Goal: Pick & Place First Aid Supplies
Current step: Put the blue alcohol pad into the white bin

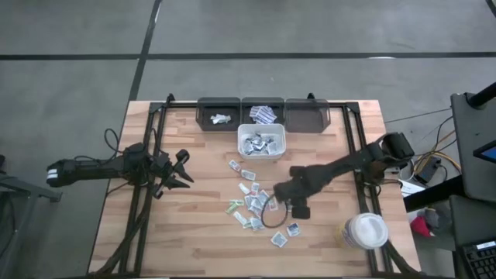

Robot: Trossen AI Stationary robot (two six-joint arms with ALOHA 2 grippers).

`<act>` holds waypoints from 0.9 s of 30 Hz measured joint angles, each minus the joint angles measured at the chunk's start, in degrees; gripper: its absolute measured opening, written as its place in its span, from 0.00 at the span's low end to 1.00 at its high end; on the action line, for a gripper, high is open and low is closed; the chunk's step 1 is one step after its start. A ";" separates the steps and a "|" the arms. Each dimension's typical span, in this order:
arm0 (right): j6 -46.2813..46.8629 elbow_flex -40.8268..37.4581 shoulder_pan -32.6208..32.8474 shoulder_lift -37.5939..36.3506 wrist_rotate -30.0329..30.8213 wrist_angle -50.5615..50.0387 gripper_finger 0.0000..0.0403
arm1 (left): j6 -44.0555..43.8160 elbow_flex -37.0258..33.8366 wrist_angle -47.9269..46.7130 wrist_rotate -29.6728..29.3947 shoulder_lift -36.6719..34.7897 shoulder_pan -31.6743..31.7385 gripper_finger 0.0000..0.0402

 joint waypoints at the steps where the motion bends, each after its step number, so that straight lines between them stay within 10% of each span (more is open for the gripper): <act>1: -0.14 -1.02 0.90 0.00 1.18 1.87 0.35 | 0.00 0.00 0.00 0.00 0.00 0.01 0.23; 27: -0.30 -10.08 2.81 0.00 1.48 18.57 0.28 | -0.01 0.00 -0.04 0.00 0.00 0.01 0.23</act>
